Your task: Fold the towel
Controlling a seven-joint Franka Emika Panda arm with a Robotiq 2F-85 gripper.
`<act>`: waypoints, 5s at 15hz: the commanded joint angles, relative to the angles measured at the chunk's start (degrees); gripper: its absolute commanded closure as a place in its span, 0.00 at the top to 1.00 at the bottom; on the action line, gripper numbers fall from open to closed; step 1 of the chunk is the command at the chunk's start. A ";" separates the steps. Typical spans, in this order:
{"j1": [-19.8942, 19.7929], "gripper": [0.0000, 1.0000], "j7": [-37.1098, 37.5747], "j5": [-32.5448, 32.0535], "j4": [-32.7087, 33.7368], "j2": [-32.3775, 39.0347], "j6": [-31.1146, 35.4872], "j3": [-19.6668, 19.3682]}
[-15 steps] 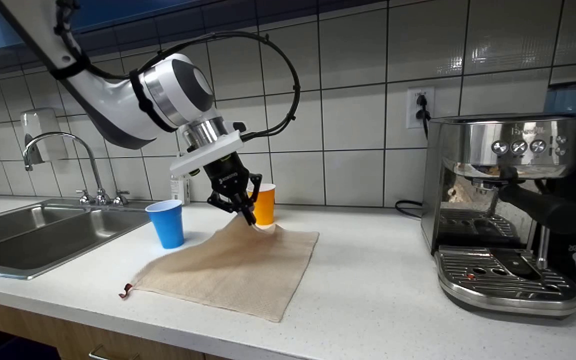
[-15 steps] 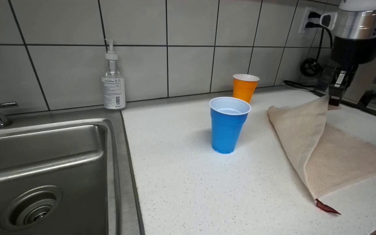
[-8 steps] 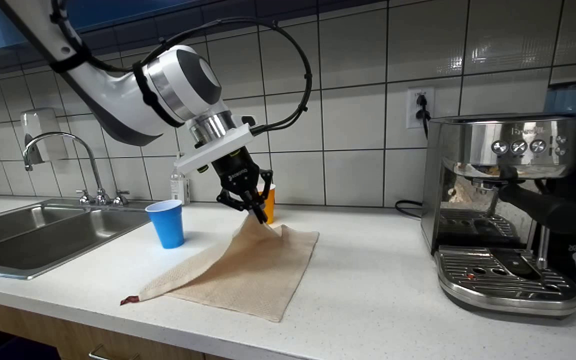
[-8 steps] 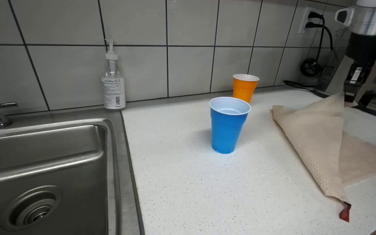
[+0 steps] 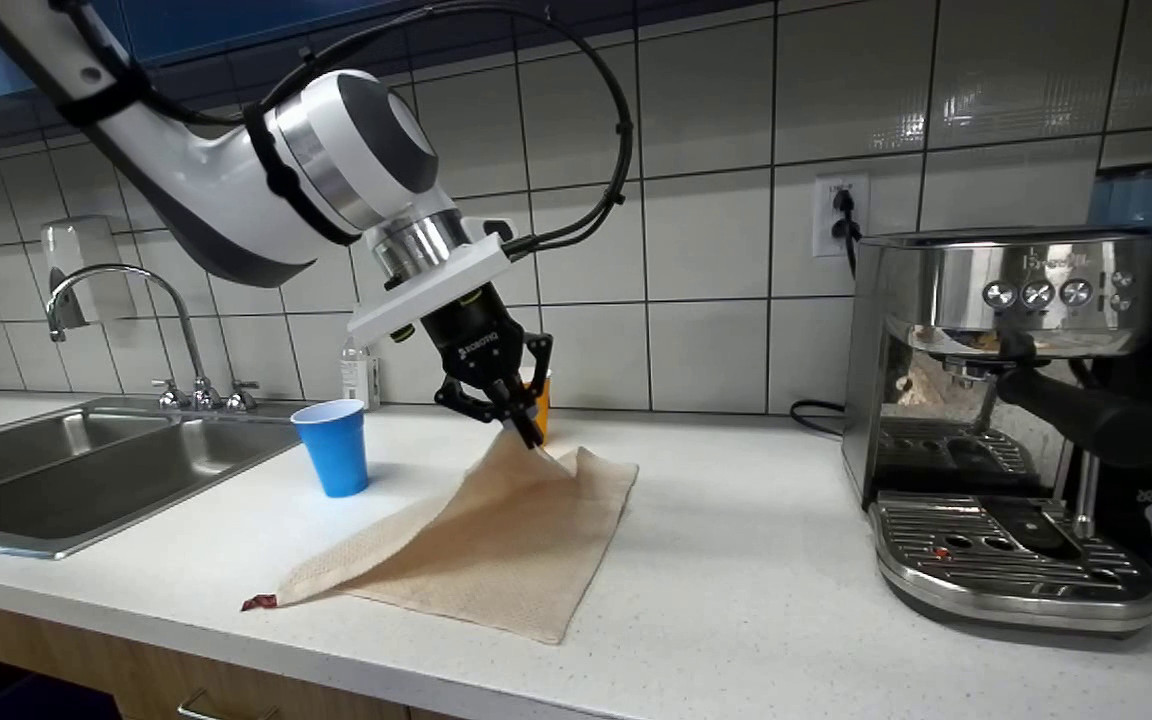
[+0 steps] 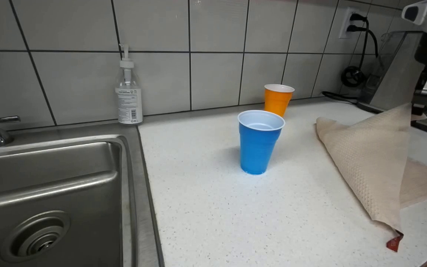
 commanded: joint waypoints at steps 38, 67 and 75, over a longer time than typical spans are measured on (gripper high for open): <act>-1.68 1.00 -2.02 -9.90 -12.43 -4.86 -3.68 -0.54; -0.23 1.00 -1.27 30.30 33.75 29.65 -17.16 0.24; -0.43 1.00 -1.13 29.75 35.38 31.81 -15.26 -0.16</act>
